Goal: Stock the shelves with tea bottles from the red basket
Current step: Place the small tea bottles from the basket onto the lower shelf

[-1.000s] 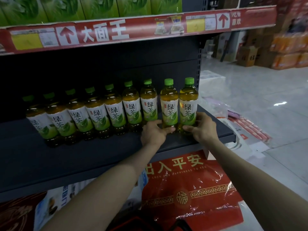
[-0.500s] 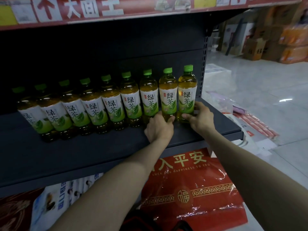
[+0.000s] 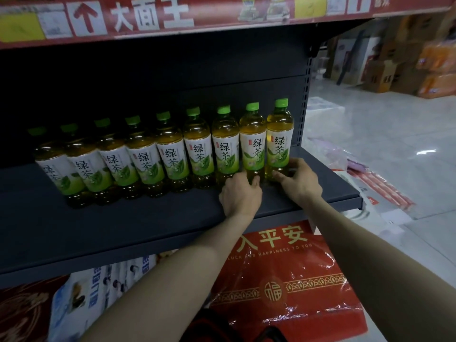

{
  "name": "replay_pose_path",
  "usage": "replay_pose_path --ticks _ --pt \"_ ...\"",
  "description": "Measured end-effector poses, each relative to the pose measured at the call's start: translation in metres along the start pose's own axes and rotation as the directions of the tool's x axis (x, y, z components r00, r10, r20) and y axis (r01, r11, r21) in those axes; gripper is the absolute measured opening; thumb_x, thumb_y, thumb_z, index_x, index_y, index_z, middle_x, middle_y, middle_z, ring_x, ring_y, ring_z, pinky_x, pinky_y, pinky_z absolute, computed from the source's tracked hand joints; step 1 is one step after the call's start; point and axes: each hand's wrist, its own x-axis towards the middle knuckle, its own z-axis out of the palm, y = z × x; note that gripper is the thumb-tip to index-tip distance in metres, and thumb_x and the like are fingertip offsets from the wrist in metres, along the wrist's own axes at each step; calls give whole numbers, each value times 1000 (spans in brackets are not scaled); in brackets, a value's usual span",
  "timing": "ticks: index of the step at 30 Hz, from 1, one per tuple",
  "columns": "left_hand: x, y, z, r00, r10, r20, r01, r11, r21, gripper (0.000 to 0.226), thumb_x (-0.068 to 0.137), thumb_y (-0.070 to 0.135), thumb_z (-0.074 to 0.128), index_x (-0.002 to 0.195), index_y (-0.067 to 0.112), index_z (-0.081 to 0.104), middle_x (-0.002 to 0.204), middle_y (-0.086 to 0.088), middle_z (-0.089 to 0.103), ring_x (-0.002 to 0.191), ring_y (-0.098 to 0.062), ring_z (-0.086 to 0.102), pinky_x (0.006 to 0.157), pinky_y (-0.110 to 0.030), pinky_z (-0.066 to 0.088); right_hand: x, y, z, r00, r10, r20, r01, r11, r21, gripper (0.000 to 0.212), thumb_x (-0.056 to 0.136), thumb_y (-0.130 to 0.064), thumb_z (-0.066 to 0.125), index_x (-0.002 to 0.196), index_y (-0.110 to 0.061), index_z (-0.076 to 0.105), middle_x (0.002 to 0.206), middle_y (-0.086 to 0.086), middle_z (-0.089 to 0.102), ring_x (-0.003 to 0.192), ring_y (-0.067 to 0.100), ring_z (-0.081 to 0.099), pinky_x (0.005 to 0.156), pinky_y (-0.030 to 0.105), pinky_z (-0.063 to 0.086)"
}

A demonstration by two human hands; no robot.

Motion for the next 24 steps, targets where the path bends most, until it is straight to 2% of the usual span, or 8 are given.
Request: replay_pose_path --ticks 8,18,24 --pt "2 0 -1 1000 -6 29 5 1000 29 31 100 42 63 126 26 66 123 -5 70 120 -31 63 96 -46 48 3 -4 2 1000 6 14 -5 998 -56 56 93 -57 66 143 -38 50 135 -7 66 124 25 62 96 44 50" --pt "3 -2 0 999 10 40 -13 998 67 33 99 42 63 128 26 64 121 -5 71 119 -32 63 95 -44 47 7 -1 7 1000 -10 -8 10 995 -97 55 96 -56 63 146 -38 50 138 -3 66 127 27 61 97 46 49" --pt "3 -3 -1 999 0 40 -1 1000 25 33 99 39 63 129 26 65 123 -4 71 121 -31 63 97 -44 47 4 -2 7 1000 -23 3 24 992 -125 57 97 -55 60 149 -37 46 139 0 65 129 30 59 99 49 51"
